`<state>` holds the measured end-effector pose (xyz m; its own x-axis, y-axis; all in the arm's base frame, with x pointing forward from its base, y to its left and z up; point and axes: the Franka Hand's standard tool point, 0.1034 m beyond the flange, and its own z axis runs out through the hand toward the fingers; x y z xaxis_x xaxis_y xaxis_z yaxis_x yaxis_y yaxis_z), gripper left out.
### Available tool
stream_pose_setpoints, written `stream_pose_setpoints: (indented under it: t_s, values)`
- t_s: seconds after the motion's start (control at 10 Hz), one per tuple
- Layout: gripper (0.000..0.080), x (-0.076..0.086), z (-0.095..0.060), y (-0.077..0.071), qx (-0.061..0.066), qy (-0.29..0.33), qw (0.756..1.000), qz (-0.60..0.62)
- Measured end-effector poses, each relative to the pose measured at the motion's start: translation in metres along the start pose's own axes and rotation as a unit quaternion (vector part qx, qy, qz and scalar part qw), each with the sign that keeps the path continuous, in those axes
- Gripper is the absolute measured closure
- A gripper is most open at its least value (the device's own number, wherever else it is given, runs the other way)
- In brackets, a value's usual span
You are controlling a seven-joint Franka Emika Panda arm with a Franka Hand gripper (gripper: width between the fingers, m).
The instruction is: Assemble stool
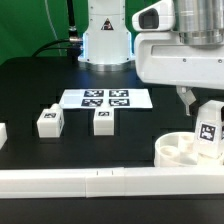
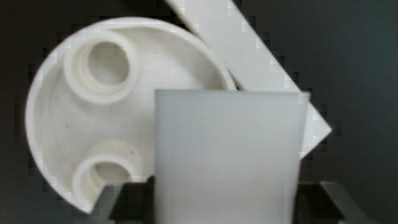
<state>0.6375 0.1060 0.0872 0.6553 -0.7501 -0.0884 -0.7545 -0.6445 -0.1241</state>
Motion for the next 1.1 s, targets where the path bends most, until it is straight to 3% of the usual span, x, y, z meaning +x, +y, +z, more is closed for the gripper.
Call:
stream_pose_setpoints:
  t_s: [0.3,1.1]
  values:
    - [0.0464,-0.0004,0.0006,-0.0015,-0.002,0.005,0.992,0.123]
    - [0.0464,-0.0049,0.0024,-0.0049,0.007,-0.014,0.932,0.361]
